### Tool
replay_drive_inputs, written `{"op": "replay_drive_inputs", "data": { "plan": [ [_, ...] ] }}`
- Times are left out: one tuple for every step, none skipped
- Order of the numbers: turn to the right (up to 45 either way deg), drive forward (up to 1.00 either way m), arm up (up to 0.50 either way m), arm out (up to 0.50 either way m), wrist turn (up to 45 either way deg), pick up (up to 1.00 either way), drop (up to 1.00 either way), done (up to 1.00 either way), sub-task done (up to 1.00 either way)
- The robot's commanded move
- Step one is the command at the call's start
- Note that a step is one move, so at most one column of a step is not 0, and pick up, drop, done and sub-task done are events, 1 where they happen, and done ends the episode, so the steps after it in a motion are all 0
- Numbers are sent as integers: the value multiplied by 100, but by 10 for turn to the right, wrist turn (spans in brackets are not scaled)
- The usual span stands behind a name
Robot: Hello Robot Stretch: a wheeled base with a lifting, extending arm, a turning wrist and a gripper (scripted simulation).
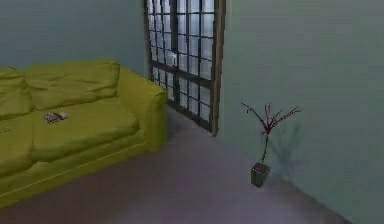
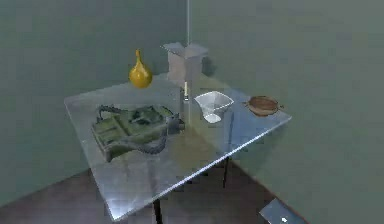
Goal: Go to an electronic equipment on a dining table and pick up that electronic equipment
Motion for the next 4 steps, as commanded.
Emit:
{"op": "replay_drive_inputs", "data": {
  "plan": [
    [450, 0, 0, 0, 0, 0, 0, 0, 0],
    [450, 0, 0, 0, 0, 0, 0, 0, 0],
    [330, 0, 0, 0, 0, 0, 0, 0, 0],
    [0, 70, 0, 0, 0, 0, 0, 0, 0]
  ]
}}
